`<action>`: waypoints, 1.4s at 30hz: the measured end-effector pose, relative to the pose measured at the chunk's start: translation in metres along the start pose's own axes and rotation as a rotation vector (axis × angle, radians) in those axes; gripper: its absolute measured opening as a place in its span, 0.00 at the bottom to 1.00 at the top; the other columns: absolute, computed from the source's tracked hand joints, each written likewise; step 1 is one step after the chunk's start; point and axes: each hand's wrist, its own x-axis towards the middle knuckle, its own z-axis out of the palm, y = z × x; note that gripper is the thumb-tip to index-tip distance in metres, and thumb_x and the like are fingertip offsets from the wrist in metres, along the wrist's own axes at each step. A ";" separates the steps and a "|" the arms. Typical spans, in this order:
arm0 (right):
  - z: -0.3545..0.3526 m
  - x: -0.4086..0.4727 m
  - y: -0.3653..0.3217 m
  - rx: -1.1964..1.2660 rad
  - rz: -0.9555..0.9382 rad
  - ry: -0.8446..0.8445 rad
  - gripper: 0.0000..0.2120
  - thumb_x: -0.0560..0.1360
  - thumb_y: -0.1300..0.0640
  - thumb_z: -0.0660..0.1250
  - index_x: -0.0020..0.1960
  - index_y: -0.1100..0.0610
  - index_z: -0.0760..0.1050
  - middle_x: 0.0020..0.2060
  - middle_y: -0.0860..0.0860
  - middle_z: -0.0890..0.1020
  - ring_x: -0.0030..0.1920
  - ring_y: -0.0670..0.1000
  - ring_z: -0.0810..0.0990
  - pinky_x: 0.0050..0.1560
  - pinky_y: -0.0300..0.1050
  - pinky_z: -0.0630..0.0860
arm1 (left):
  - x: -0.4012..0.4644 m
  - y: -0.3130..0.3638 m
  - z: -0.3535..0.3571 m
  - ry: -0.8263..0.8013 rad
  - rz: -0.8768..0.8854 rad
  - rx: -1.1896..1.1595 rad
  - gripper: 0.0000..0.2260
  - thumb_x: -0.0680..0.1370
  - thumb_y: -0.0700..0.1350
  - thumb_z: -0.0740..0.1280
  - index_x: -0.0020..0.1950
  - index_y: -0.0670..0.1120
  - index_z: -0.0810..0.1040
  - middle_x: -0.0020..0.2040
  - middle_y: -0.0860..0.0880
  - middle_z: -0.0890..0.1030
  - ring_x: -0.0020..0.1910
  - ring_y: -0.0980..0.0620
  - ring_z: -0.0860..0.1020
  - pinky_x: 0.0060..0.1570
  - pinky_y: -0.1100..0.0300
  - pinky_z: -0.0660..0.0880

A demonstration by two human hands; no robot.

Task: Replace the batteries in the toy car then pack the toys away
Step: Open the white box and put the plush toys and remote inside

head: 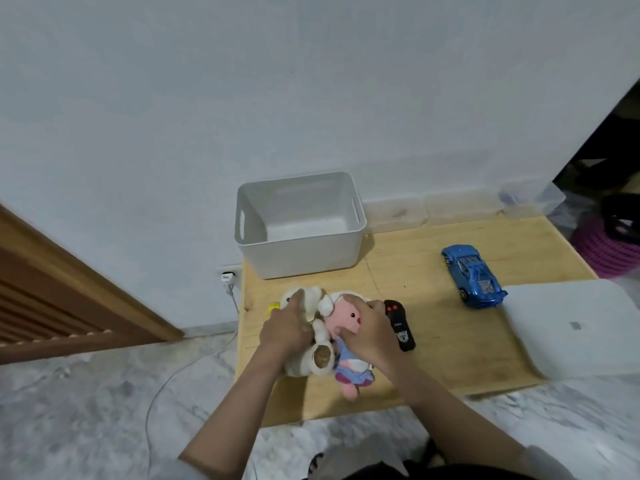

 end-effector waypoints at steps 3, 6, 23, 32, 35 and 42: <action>-0.001 0.001 0.001 -0.012 -0.003 0.021 0.30 0.70 0.51 0.72 0.69 0.44 0.65 0.58 0.55 0.67 0.53 0.56 0.75 0.56 0.46 0.75 | 0.000 0.004 0.001 0.070 0.031 0.003 0.32 0.72 0.52 0.65 0.74 0.57 0.56 0.58 0.43 0.78 0.58 0.41 0.74 0.50 0.53 0.73; -0.010 0.003 -0.004 -0.020 0.011 0.047 0.30 0.70 0.50 0.72 0.69 0.45 0.65 0.58 0.55 0.67 0.53 0.55 0.74 0.54 0.44 0.74 | -0.001 0.005 0.002 0.126 0.044 -0.059 0.30 0.70 0.49 0.67 0.70 0.58 0.61 0.53 0.44 0.78 0.55 0.42 0.76 0.46 0.55 0.72; -0.158 0.056 -0.118 0.091 -0.221 0.137 0.29 0.67 0.45 0.73 0.66 0.41 0.67 0.56 0.50 0.68 0.49 0.48 0.77 0.55 0.43 0.74 | -0.025 0.066 -0.139 0.434 0.294 -0.361 0.32 0.67 0.40 0.71 0.68 0.59 0.67 0.50 0.56 0.73 0.45 0.54 0.72 0.43 0.63 0.67; -0.164 0.150 -0.163 -0.081 -0.282 0.221 0.27 0.67 0.46 0.72 0.62 0.46 0.65 0.56 0.52 0.64 0.45 0.54 0.78 0.49 0.47 0.77 | 0.076 0.094 -0.180 0.581 0.223 -0.215 0.29 0.67 0.47 0.68 0.65 0.61 0.65 0.49 0.46 0.78 0.48 0.43 0.77 0.43 0.57 0.73; -0.147 0.181 -0.156 -0.213 -0.261 0.132 0.26 0.66 0.45 0.72 0.59 0.50 0.66 0.56 0.54 0.65 0.41 0.56 0.78 0.44 0.47 0.77 | 0.105 0.089 -0.165 0.485 0.180 -0.163 0.25 0.68 0.41 0.68 0.63 0.53 0.67 0.45 0.47 0.78 0.43 0.45 0.77 0.39 0.54 0.75; -0.089 0.228 -0.129 -0.493 -0.279 -0.051 0.27 0.67 0.51 0.71 0.61 0.58 0.66 0.59 0.63 0.67 0.52 0.61 0.76 0.46 0.45 0.72 | 0.171 0.076 -0.122 0.147 0.025 -0.180 0.24 0.66 0.47 0.76 0.53 0.46 0.65 0.52 0.42 0.77 0.48 0.44 0.77 0.43 0.56 0.72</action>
